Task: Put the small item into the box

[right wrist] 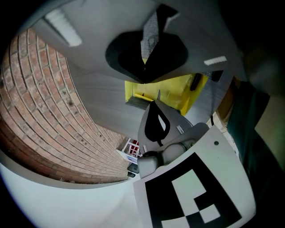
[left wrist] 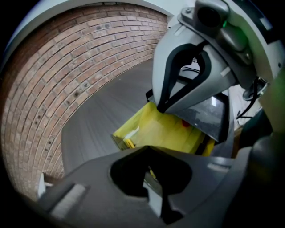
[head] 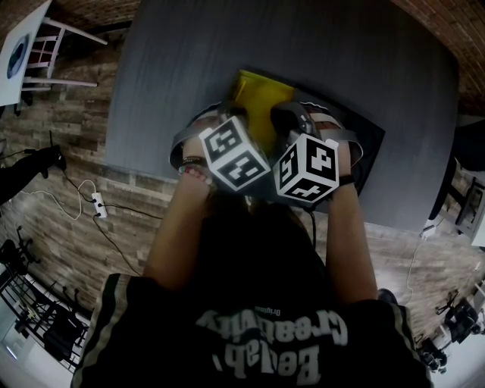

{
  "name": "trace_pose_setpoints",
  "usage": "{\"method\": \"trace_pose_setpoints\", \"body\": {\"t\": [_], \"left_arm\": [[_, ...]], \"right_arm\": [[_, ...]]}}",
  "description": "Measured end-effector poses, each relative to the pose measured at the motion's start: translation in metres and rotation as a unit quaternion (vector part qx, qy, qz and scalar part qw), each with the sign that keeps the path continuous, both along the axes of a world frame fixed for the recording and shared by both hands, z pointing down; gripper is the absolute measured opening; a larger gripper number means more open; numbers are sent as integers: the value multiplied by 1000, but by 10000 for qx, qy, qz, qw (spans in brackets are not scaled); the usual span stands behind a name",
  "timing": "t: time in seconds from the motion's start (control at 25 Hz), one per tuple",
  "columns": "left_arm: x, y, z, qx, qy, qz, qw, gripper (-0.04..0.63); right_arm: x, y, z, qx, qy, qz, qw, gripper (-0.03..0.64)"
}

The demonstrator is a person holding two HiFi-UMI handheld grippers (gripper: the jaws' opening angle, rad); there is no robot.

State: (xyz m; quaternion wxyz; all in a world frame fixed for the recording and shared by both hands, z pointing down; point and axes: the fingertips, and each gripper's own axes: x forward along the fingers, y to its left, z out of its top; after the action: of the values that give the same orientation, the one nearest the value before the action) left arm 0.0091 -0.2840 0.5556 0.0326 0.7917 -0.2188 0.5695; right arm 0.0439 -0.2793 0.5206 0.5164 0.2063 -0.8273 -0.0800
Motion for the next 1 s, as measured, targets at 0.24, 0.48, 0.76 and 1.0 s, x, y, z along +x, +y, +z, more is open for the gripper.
{"method": "trace_pose_setpoints", "body": {"t": [0.24,0.48,0.76,1.0], "left_arm": [[-1,2,1,-20,-3,-3,10000,3],[-5,1,-3,-35,10,-36,10000,3],[-11,3,-13,-29,23,-59,10000,3],[-13,5,-22,-40,50,-108,9999,3]], "right_arm": [[0,0,0,25,5,27,10000,6],[-2,3,-1,-309,-182,279,9990,5],[-7,7,-8,-359,-193,297,9987,5],[-6,6,-16,-281,-175,337,9989,5]]}}
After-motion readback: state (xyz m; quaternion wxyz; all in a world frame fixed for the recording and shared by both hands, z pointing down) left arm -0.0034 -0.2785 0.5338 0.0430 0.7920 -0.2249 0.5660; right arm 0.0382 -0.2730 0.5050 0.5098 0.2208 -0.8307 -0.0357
